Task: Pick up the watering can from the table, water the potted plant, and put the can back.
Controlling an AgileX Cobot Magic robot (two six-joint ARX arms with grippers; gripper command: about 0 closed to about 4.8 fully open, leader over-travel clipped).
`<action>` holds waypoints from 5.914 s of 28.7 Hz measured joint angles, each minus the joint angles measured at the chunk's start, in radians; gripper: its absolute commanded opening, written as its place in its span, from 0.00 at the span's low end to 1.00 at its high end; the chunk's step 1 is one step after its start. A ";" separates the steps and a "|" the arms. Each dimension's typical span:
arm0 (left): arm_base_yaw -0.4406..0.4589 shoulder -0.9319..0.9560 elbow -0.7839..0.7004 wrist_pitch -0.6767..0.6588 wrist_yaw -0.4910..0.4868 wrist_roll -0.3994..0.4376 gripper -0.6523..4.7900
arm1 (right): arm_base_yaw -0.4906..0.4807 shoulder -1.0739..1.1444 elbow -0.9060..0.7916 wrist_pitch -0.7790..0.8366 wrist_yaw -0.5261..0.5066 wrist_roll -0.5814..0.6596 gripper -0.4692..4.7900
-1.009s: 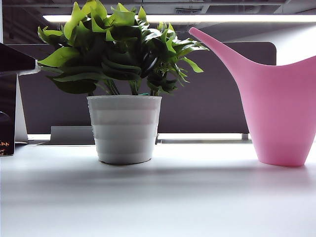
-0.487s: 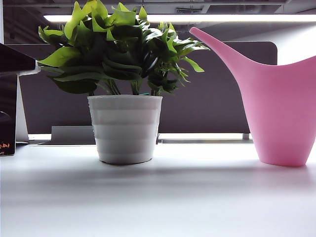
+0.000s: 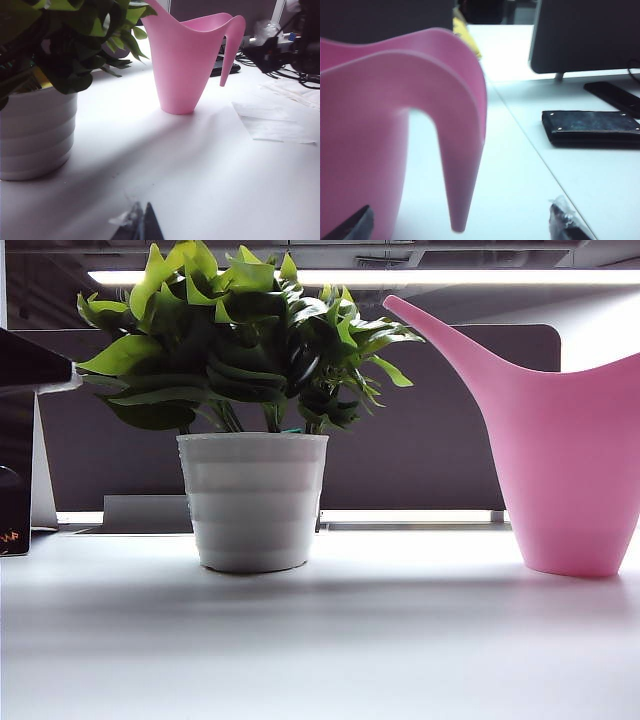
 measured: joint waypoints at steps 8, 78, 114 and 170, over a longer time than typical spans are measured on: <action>0.000 0.000 0.000 -0.001 0.000 0.000 0.11 | -0.040 0.291 0.043 0.264 0.028 0.000 1.00; 0.000 0.000 0.000 -0.004 0.000 0.000 0.11 | -0.130 0.631 0.213 0.488 -0.156 0.020 0.25; 0.262 0.000 0.000 -0.005 0.002 0.000 0.11 | -0.127 0.014 0.435 -0.258 -0.227 -0.185 0.25; 0.452 0.000 0.000 -0.005 -0.033 0.000 0.11 | -0.121 0.024 0.904 -0.771 -0.315 -0.515 0.23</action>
